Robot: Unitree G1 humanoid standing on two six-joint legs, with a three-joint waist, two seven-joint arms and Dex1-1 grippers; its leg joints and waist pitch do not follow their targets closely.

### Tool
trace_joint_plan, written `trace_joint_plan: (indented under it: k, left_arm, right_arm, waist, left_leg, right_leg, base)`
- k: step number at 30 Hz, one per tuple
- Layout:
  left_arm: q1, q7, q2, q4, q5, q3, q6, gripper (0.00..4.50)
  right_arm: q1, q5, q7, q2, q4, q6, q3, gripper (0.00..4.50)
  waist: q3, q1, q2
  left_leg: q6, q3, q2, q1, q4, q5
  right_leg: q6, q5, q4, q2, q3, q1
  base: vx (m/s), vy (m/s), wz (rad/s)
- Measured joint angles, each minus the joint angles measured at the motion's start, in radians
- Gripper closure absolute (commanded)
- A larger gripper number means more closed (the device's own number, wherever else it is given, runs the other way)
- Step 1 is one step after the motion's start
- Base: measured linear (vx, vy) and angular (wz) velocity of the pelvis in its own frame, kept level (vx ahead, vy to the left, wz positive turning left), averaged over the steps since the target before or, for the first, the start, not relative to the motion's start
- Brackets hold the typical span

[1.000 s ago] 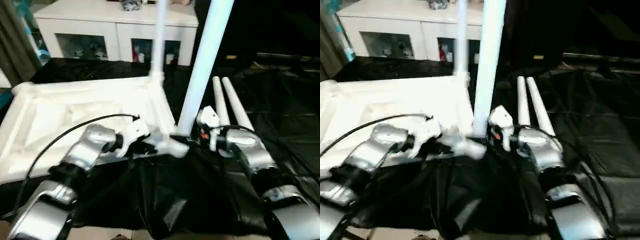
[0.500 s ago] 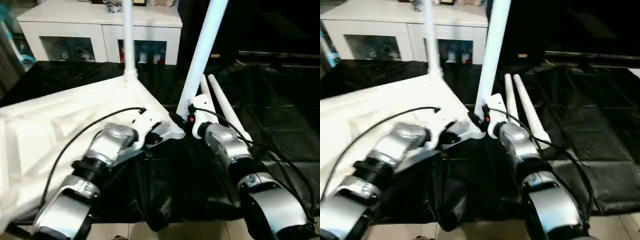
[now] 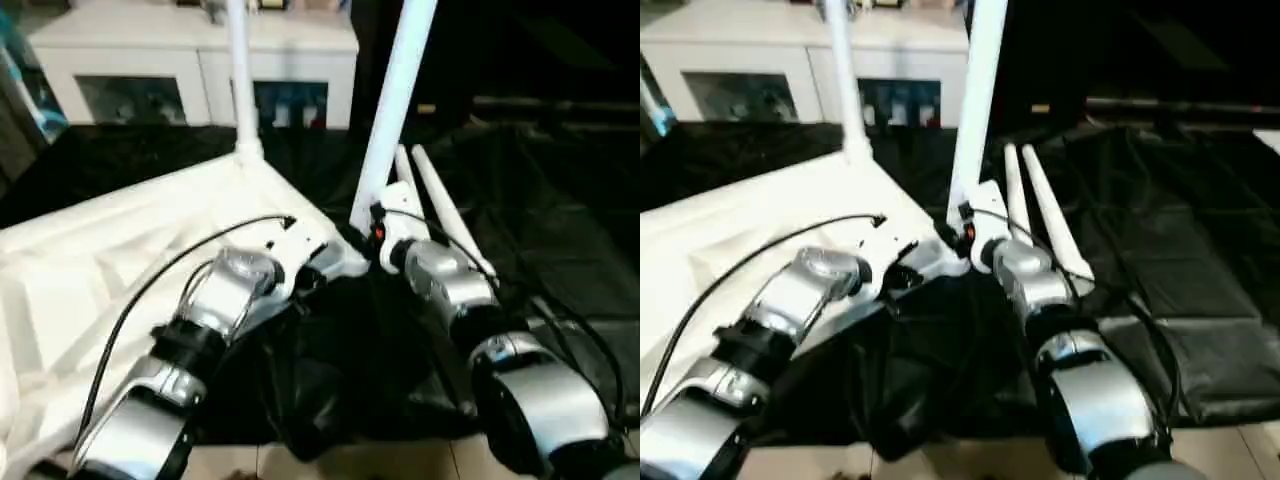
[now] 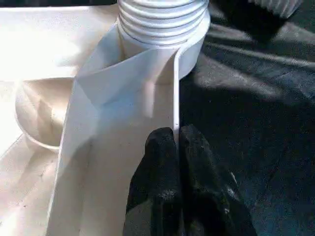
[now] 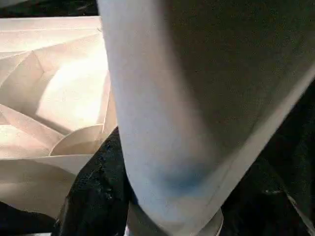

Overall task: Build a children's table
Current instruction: Insert table leg to table base

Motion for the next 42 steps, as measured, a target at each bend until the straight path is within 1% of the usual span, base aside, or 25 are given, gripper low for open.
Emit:
trace_joint_plan:
  k: [2,3,7,11,12,13,15,17,20,22,23,24,25,26,27,29,30,32,34,35,36,38,39,40,42]
  left_arm:
    - [0.003,-0.001,0.001,-0.002,-0.005,0.0,0.0,4.5]
    - [0.003,-0.004,0.003,-0.002,-0.006,0.0,0.0,4.5]
    - [0.004,-0.011,0.01,-0.008,-0.007,0.0,0.0,4.5]
    - [0.014,-0.026,0.026,-0.024,-0.016,0.0,-0.002,4.5]
    - [0.016,-0.033,0.03,-0.027,-0.015,0.0,-0.008,4.5]
    - [0.018,-0.04,0.035,-0.028,-0.016,0.0,-0.016,4.5]
    - [0.028,-0.056,0.047,-0.039,-0.016,0.0,-0.03,4.5]
    - [0.038,-0.07,0.058,-0.053,-0.016,-0.001,-0.039,4.5]
    - [0.044,-0.092,0.079,-0.065,-0.017,-0.007,-0.055,4.5]
    - [0.045,-0.103,0.086,-0.078,-0.022,-0.008,-0.064,4.5]
    - [0.045,-0.11,0.089,-0.083,-0.025,-0.008,-0.068,4.5]
    - [0.047,-0.119,0.095,-0.089,-0.028,-0.009,-0.072,4.5]
    - [0.047,-0.123,0.098,-0.096,-0.031,-0.009,-0.076,4.5]
    - [0.047,-0.125,0.099,-0.1,-0.031,-0.009,-0.08,4.5]
    - [0.051,-0.131,0.103,-0.104,-0.031,-0.009,-0.094,4.5]
    - [0.054,-0.14,0.107,-0.108,-0.033,-0.009,-0.11,4.5]
    - [0.055,-0.149,0.114,-0.111,-0.035,-0.009,-0.118,4.5]
    - [0.064,-0.169,0.13,-0.123,-0.047,-0.008,-0.133,4.5]
    - [0.068,-0.183,0.14,-0.131,-0.053,-0.005,-0.144,4.5]
    - [0.074,-0.197,0.151,-0.138,-0.054,-0.004,-0.164,4.5]
    - [0.083,-0.217,0.165,-0.149,-0.062,-0.003,-0.188,4.5]
    - [0.092,-0.249,0.178,-0.157,-0.077,-0.002,-0.213,4.5]
    - [0.098,-0.265,0.185,-0.162,-0.086,0.0,-0.224,4.5]
    - [0.102,-0.278,0.192,-0.165,-0.091,0.0,-0.234,4.5]
    - [0.113,-0.304,0.199,-0.167,-0.094,0.0,-0.263,4.5]
  right_arm:
    - [-0.002,-0.006,0.008,-0.002,0.002,0.0,0.0,2.57]
    - [-0.003,-0.007,0.009,-0.003,0.004,0.0,0.0,2.57]
    - [-0.01,-0.01,0.019,-0.004,0.009,0.0,0.0,2.57]
    - [-0.016,-0.02,0.043,-0.006,0.012,0.001,-0.001,2.57]
    - [-0.018,-0.021,0.051,-0.007,0.012,0.001,-0.003,2.22]
    - [-0.018,-0.021,0.057,-0.008,0.012,0.001,-0.004,2.22]
    - [-0.019,-0.021,0.076,-0.01,0.015,0.003,-0.006,1.87]
    - [-0.016,-0.018,0.093,-0.01,0.016,0.003,-0.011,1.79]
    - [-0.016,-0.016,0.125,-0.013,0.016,0.003,-0.014,1.44]
    - [-0.006,-0.013,0.141,-0.017,0.027,0.003,-0.021,1.31]
    - [0.003,-0.009,0.15,-0.02,0.037,0.006,-0.023,1.31]
    - [0.013,-0.001,0.168,-0.022,0.037,-0.002,-0.034,1.16]
    - [0.013,0.001,0.183,-0.027,0.035,-0.002,-0.038,1.02]
    - [0.013,0.001,0.202,-0.035,0.031,-0.004,-0.038,1.02]
    - [0.015,0.001,0.229,-0.045,0.026,-0.008,-0.038,0.85]
    - [0.021,0.001,0.263,-0.054,0.015,-0.011,-0.038,0.78]
    - [0.026,0.001,0.285,-0.059,0.003,-0.012,-0.037,0.64]
    - [0.034,0.002,0.333,-0.074,-0.014,-0.021,-0.034,0.45]
    - [0.037,0.005,0.366,-0.083,-0.021,-0.023,-0.032,0.4]
    - [0.042,0.006,0.393,-0.09,-0.038,-0.024,-0.029,0.4]
    - [0.049,0.006,0.433,-0.105,-0.053,-0.024,-0.023,0.4]
    - [0.07,0.006,0.48,-0.125,-0.071,-0.022,-0.016,0.4]
    - [0.08,0.006,0.505,-0.13,-0.081,-0.018,-0.009,0.4]
    - [0.088,0.007,0.526,-0.134,-0.096,-0.015,-0.007,0.4]
    - [0.112,0.011,0.584,-0.162,-0.137,-0.005,0.003,0.4]
  waist:
    - [0.001,-0.002,-0.003]
    - [0.001,-0.003,-0.002]
    - [0.002,-0.002,-0.001]
    - [0.004,-0.008,0.001]
    - [0.004,-0.01,0.001]
    - [0.004,-0.01,0.001]
    - [0.004,-0.011,0.002]
    - [0.005,-0.011,0.003]
    - [0.004,-0.012,0.002]
    - [0.004,-0.007,0.002]
    - [0.004,-0.003,0.001]
    - [0.004,0.001,0.0]
    - [0.004,0.004,-0.001]
    - [0.003,0.006,-0.002]
    - [0.004,0.007,-0.005]
    - [0.004,0.01,-0.005]
    - [0.004,0.011,-0.005]
    - [0.004,0.012,-0.005]
    - [0.003,0.016,-0.006]
    - [0.002,0.019,-0.008]
    - [0.002,0.024,-0.008]
    - [0.002,0.037,-0.008]
    - [0.002,0.041,-0.008]
    - [0.002,0.043,-0.008]
    - [0.002,0.051,-0.008]
  left_leg:
    - [0.0,0.007,-0.005,0.007,-0.001,0.0]
    - [0.0,0.008,-0.005,0.009,-0.001,0.0]
    - [0.0,0.005,-0.004,0.007,-0.001,0.0]
    - [0.0,0.005,-0.004,0.007,-0.001,0.0]
    - [-0.001,0.005,-0.004,0.007,-0.001,0.0]
    - [0.0,0.005,-0.004,0.007,-0.001,0.0]
    - [0.0,0.005,-0.004,0.007,-0.003,0.0]
    - [0.0,0.006,-0.004,0.007,-0.003,0.0]
    - [-0.001,0.009,-0.004,0.006,-0.002,0.0]
    - [-0.001,0.016,-0.005,0.003,-0.002,0.0]
    - [-0.001,0.02,-0.006,-0.001,-0.001,0.0]
    - [-0.002,0.025,-0.006,-0.007,0.003,0.002]
    - [-0.001,0.026,-0.006,-0.01,0.008,0.009]
    - [-0.003,0.029,-0.006,-0.011,0.012,0.021]
    - [-0.005,0.032,-0.005,-0.012,0.017,0.021]
    - [-0.005,0.036,-0.003,-0.012,0.012,0.021]
    - [-0.005,0.038,-0.002,-0.013,0.011,0.021]
    - [-0.004,0.039,0.001,-0.014,0.011,0.021]
    - [-0.003,0.04,0.003,-0.017,0.013,0.022]
    - [0.0,0.042,0.003,-0.02,0.014,0.024]
    - [0.001,0.041,0.006,-0.027,0.017,0.023]
    - [0.002,0.041,0.009,-0.035,0.022,0.023]
    - [0.005,0.042,0.009,-0.04,0.027,0.021]
    - [0.005,0.042,0.01,-0.044,0.032,0.021]
    - [0.006,0.042,0.012,-0.047,0.038,0.021]
  right_leg:
    - [0.0,0.0,0.007,0.0,0.015,-0.003]
    - [0.0,0.0,0.008,-0.001,0.015,-0.003]
    - [0.0,0.0,0.003,-0.005,0.001,-0.001]
    - [0.0,0.0,0.002,-0.005,0.001,-0.001]
    - [0.0,0.0,0.002,-0.005,0.001,-0.001]
    - [0.0,0.0,0.002,-0.005,0.001,-0.002]
    - [0.0,0.0,0.002,-0.005,0.001,-0.002]
    - [0.0,0.0,0.003,-0.005,0.002,-0.003]
    - [-0.001,0.0,0.009,-0.005,0.009,-0.007]
    - [-0.005,0.003,0.014,-0.005,0.018,-0.014]
    - [-0.013,0.009,0.017,-0.005,0.022,-0.019]
    - [-0.027,0.021,0.024,-0.005,0.029,-0.026]
    - [-0.029,0.034,0.032,-0.005,0.035,-0.031]
    - [-0.028,0.047,0.04,-0.005,0.043,-0.036]
    - [-0.024,0.05,0.049,-0.004,0.051,-0.04]
    - [-0.023,0.05,0.049,-0.003,0.053,-0.041]
    - [-0.023,0.05,0.049,-0.002,0.054,-0.042]
    - [-0.018,0.047,0.052,-0.001,0.054,-0.044]
    - [-0.014,0.042,0.058,0.001,0.054,-0.048]
    - [-0.017,0.039,0.063,0.001,0.056,-0.053]
    - [-0.017,0.038,0.064,0.003,0.057,-0.059]
    - [-0.018,0.038,0.069,0.005,0.057,-0.067]
    - [-0.02,0.037,0.077,0.005,0.059,-0.075]
    - [-0.02,0.036,0.081,0.005,0.06,-0.079]
    - [-0.02,0.036,0.084,0.006,0.06,-0.081]
  base:
    - [0.0,0.0,0.0]
    - [0.0,0.0,0.0]
    - [0.0,0.0,0.0]
    - [0.0,0.0,0.0]
    - [0.0,0.0,0.0]
    - [0.0,0.0,0.0]
    - [0.0,0.0,0.0]
    - [0.0,0.0,0.0]
    - [0.0,0.0,0.0]
    - [0.0,0.0,0.0]
    - [0.0,0.0,0.0]
    - [0.0,0.0,0.0]
    - [0.0,0.0,0.0]
    - [0.0,0.0,0.0]
    - [0.0,0.0,0.0]
    - [0.052,-0.023,0.09]
    - [0.064,-0.021,0.05]
    - [0.065,-0.017,0.02]
    - [0.058,-0.012,0.0]
    - [0.065,-0.019,0.0]
    - [0.0,0.0,0.0]
    - [0.0,0.0,0.0]
    - [0.0,0.0,0.0]
    - [0.0,0.0,0.0]
    - [0.0,0.0,0.0]
